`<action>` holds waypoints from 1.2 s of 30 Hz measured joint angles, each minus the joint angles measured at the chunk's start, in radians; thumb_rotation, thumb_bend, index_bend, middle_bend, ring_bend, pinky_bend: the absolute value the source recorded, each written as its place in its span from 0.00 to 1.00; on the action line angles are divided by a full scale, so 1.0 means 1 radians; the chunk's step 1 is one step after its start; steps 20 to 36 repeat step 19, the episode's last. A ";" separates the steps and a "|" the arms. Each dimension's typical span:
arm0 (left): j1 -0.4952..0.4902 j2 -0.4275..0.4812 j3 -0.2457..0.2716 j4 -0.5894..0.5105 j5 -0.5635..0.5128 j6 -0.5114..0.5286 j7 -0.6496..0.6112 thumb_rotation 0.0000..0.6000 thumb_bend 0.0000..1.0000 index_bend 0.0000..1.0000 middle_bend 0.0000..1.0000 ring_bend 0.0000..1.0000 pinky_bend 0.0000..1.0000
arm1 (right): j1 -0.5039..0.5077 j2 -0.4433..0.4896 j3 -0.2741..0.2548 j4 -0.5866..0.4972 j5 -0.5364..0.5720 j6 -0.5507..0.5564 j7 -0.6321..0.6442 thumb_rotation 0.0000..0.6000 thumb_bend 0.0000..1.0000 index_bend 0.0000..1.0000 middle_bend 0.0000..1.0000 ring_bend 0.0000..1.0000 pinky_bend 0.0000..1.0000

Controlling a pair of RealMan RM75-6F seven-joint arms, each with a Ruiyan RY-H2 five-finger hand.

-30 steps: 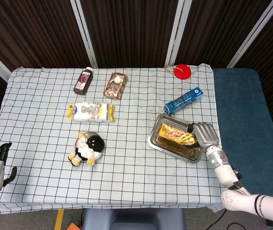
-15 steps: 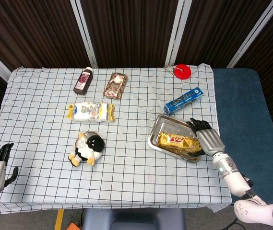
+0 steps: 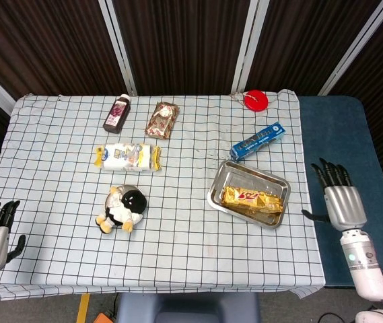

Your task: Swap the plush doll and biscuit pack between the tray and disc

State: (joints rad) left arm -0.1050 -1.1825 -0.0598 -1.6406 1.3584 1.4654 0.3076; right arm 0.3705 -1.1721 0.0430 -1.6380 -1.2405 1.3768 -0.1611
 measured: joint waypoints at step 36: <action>-0.003 -0.036 0.015 0.015 0.027 -0.007 0.030 1.00 0.43 0.07 0.11 0.03 0.15 | -0.117 -0.021 -0.005 0.153 -0.119 0.022 0.243 1.00 0.07 0.00 0.00 0.00 0.00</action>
